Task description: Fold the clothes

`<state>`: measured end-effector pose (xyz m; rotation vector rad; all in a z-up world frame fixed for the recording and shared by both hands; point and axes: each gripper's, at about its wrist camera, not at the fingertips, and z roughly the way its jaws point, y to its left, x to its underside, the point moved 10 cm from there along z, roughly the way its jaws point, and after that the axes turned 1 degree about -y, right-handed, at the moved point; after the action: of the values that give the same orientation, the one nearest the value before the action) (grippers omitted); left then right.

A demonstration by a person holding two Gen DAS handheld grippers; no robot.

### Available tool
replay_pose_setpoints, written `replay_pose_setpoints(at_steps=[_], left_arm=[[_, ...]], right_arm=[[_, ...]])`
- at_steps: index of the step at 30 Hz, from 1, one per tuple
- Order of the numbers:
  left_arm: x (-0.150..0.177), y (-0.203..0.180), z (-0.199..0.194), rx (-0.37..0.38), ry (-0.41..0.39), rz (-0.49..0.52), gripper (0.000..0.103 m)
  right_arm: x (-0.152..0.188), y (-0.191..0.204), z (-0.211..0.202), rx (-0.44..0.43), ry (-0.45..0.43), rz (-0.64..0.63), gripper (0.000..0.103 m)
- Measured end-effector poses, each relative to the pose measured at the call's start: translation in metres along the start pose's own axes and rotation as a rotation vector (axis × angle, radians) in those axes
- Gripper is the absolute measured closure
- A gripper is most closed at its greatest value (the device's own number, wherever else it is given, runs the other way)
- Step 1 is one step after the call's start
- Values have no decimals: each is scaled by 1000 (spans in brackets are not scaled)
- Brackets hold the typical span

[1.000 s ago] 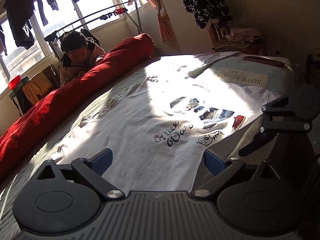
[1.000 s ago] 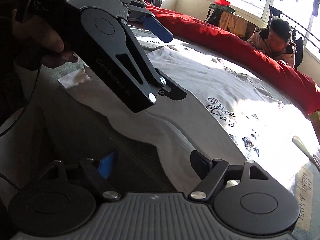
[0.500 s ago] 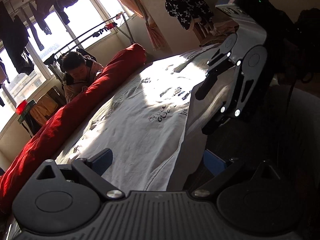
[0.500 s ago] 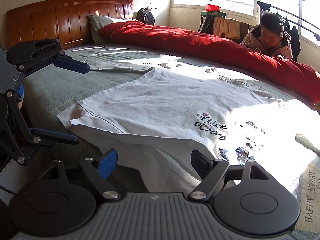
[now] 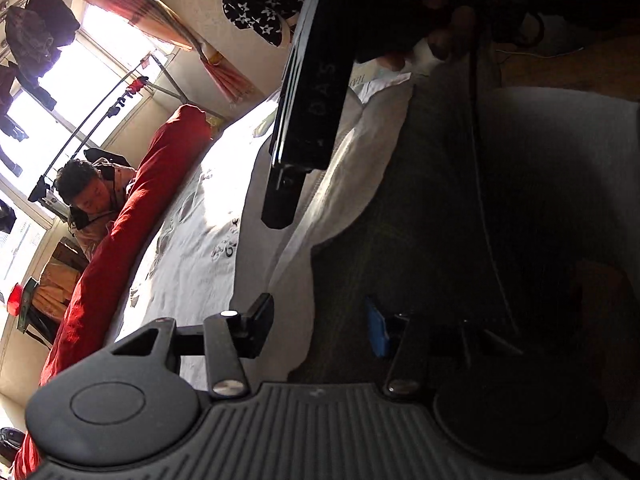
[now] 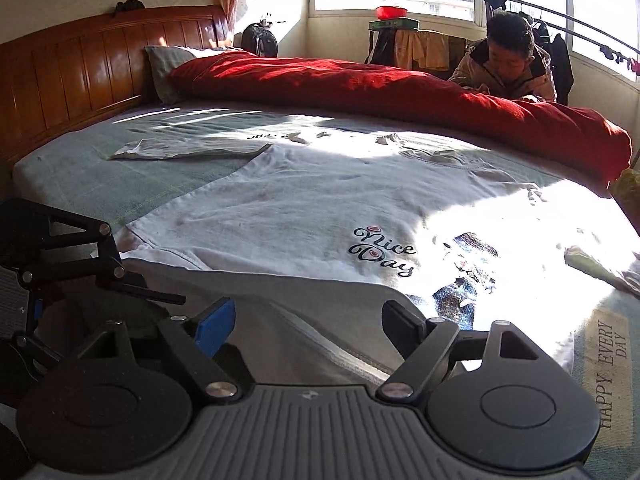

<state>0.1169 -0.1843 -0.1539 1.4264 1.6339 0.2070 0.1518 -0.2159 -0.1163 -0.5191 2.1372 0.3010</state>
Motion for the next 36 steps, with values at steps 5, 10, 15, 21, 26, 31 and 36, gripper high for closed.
replay_pose_setpoints(at_steps=[5,10,15,21,26,31,36], left_arm=[[-13,1,33,-5,21,24,62],[-17,12,45,3,39,-74,95],[-19,29,36,6,7,-158,103],[-18,28,25,89,0,-225,103],[-15,24,12,172,-15,-284,103],[-13,30,-13,182,-57,-271,92],[16,83,-7,38,-14,-406,92]], right_arm=[[3,-8,-2,-5,1,36,19],[4,-11,-5,-11,-7,56,19],[7,-6,-9,-1,-12,29,18],[2,5,-25,-31,-49,24,18],[-1,16,-44,-78,-78,23,11],[0,14,-56,-62,-84,15,9],[0,2,-50,-41,-80,85,8]])
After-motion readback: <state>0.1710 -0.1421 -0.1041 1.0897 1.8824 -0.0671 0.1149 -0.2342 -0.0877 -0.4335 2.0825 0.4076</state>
